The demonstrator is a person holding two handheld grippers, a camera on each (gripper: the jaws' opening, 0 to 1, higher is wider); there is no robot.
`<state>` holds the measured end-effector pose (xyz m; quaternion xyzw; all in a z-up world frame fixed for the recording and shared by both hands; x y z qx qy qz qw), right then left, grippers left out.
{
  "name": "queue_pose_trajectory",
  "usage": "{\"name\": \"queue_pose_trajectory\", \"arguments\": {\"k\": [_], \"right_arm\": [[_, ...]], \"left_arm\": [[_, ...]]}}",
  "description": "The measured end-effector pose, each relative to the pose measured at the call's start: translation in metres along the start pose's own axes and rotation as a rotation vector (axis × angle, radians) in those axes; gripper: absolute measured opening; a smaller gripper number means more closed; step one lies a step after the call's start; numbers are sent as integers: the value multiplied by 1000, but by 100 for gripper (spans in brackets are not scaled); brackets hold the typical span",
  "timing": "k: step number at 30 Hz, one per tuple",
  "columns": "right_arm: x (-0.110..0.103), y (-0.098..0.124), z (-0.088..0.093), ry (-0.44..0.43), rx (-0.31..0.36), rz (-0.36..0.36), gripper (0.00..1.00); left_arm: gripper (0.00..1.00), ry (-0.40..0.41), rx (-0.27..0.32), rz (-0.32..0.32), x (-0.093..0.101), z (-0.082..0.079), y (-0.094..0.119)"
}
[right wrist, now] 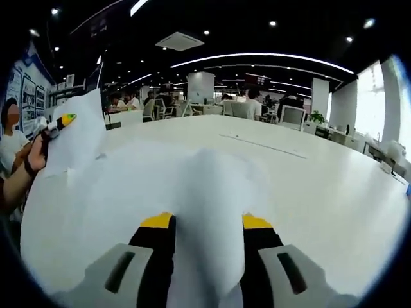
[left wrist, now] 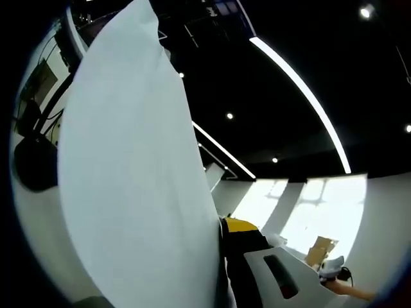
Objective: Organize the stack of printing papers by aligning and flattening the scattered papers on the table
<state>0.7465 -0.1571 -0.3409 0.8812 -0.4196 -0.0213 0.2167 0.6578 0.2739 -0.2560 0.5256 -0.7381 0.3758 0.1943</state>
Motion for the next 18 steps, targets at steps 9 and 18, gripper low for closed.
{"name": "queue_pose_trajectory", "arguments": {"k": [9, 18], "right_arm": [[7, 6, -6, -56, 26, 10, 17], [21, 14, -15, -40, 83, 75, 16]], "left_arm": [[7, 3, 4, 0, 1, 0, 1], [7, 3, 4, 0, 1, 0, 0]]}}
Point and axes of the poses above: the point that each gripper's makers call its tool centre point, and the gripper's own axes: y roughly backward along the fingers, x roughly to its right, z roughly out of its underside, the point moved 2 cm from there along y, roughly backward along the fingers, and after that the axes turned 8 degrees about y, right-handed, at the moved point
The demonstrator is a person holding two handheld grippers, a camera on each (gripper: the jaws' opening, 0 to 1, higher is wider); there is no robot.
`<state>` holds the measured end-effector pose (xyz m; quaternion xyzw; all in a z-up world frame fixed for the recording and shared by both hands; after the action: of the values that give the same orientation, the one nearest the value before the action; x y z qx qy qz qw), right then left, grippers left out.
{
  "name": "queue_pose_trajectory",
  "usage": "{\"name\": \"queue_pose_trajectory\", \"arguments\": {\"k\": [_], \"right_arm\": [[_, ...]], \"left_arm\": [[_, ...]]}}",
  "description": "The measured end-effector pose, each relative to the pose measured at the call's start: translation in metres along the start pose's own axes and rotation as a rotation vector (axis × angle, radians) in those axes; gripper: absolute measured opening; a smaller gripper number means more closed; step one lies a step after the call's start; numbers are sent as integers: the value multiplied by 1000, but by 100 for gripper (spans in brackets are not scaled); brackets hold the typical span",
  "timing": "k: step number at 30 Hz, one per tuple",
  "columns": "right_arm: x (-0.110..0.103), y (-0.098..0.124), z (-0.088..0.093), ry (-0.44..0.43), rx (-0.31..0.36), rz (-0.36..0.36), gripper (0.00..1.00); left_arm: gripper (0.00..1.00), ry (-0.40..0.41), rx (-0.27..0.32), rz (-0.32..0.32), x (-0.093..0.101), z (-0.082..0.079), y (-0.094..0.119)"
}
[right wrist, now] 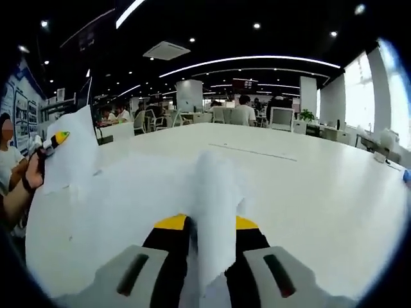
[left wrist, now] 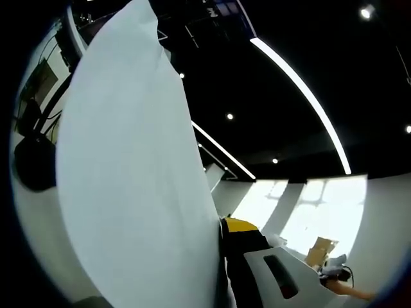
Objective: Organize the stack of printing papers by aligning and flattening the scattered papers on the table
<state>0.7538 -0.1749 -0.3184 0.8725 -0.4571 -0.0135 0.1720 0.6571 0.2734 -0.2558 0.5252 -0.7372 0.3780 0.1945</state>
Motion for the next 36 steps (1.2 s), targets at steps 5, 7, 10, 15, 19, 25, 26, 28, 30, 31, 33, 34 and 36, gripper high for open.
{"name": "queue_pose_trajectory", "arguments": {"k": [5, 7, 10, 15, 19, 25, 26, 28, 30, 31, 33, 34, 36], "right_arm": [[3, 3, -6, 19, 28, 21, 10], [4, 3, -7, 31, 29, 30, 10], [7, 6, -11, 72, 48, 64, 10], [11, 11, -17, 92, 78, 103, 10], [15, 18, -26, 65, 134, 133, 10], [19, 29, -38, -20, 221, 144, 8], [19, 31, -41, -44, 247, 135, 7], [22, 34, -46, -80, 281, 120, 6], [22, 36, -48, -93, 295, 115, 3], [21, 37, -48, -99, 301, 113, 1], [20, 39, -50, -112, 313, 108, 0], [19, 40, -50, -117, 317, 108, 0], [18, 43, -52, -126, 332, 108, 0]], "left_arm": [[7, -1, -1, 0, -1, 0, 0], [7, -1, -1, 0, -1, 0, 0], [7, -1, -1, 0, -1, -1, 0], [7, -1, -2, 1, -1, -1, -1], [7, -1, -2, 0, -1, -1, -1], [7, -1, -2, 0, -1, -1, -1], [7, -1, -2, 0, -1, -1, -1], [7, -1, -2, 1, -1, -1, -1], [7, -1, -3, 0, -1, -1, -1], [7, -1, -3, 0, -1, -1, -1], [7, -2, -3, 0, -1, 0, -1], [7, -2, -3, 0, -1, 0, -1], [7, -2, -3, 0, -1, 0, 0]]}}
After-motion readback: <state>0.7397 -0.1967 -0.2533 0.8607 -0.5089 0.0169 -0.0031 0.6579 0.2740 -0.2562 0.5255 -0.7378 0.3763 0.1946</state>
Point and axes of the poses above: the point that each gripper's makers call its tool centre point, and the gripper's own axes: y roughly backward along the fingers, x roughly to its right, z roughly out of its underside, the point moved 2 cm from there along y, roughly backward along the fingers, and after that the axes turned 8 degrees about y, right-handed, at the moved point
